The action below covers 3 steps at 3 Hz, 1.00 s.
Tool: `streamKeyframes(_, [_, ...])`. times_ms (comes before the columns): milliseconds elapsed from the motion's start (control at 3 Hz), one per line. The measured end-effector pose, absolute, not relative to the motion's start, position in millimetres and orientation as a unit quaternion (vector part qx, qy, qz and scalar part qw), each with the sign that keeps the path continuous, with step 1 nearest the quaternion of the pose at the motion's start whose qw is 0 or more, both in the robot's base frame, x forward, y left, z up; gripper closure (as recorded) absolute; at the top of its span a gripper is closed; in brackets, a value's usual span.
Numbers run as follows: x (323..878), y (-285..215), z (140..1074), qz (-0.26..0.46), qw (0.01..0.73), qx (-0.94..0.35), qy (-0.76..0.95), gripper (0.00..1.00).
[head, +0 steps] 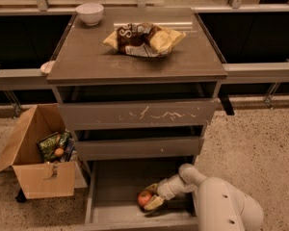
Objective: Place apple into bottom drawer
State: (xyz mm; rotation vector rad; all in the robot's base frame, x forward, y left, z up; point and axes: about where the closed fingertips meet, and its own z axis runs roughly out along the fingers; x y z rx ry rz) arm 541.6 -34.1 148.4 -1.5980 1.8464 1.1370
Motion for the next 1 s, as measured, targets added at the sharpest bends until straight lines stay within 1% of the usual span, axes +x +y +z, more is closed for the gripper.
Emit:
streamKeyframes(333, [544.1,-43.1,153.5,0.425,0.241,-0.565,0.665,0.00])
streamKeyframes(1000, [558.5,-96.1,205.0,0.431,0.344,-0.524,0.649,0.00])
